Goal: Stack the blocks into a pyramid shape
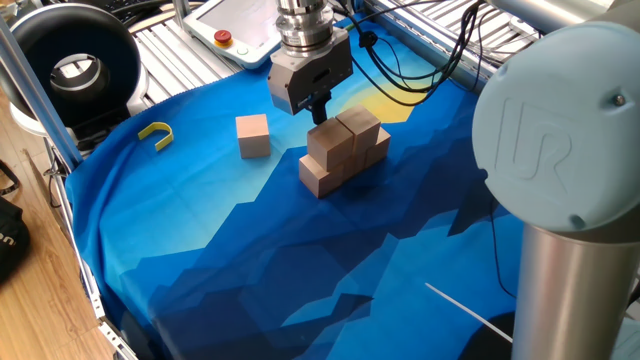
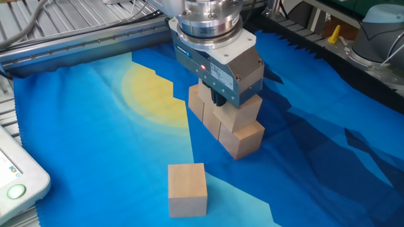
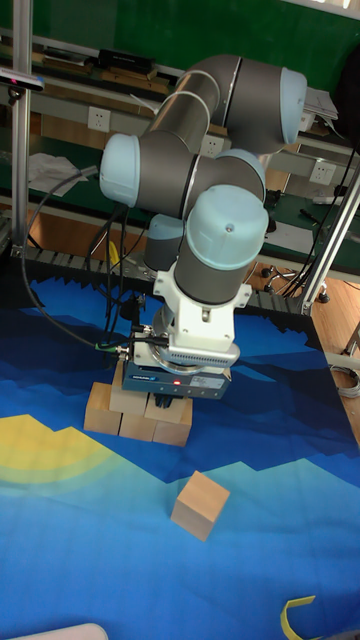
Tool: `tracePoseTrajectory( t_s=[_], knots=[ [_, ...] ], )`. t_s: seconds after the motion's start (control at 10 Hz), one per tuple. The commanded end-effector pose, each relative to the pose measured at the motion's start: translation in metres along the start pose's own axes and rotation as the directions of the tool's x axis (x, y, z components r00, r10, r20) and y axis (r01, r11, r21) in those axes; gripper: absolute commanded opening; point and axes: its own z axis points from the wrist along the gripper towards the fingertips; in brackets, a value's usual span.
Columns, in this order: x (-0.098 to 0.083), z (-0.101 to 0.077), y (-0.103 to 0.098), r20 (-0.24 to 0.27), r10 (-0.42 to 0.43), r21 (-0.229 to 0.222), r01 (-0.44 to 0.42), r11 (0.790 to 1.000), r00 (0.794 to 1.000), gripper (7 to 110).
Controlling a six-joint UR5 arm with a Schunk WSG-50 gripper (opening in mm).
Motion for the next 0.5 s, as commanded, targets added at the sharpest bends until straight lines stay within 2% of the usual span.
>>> tracePoseTrajectory(
  t_s=[0.0, 0.4],
  knots=[
    [0.0008, 0.0004, 0.0026, -0.005, 0.002, -0.013, -0.002, 1.000, 1.000, 7],
    [0.0001, -0.0005, 0.0038, -0.004, 0.001, -0.016, -0.001, 1.000, 1.000, 7]
  ],
)
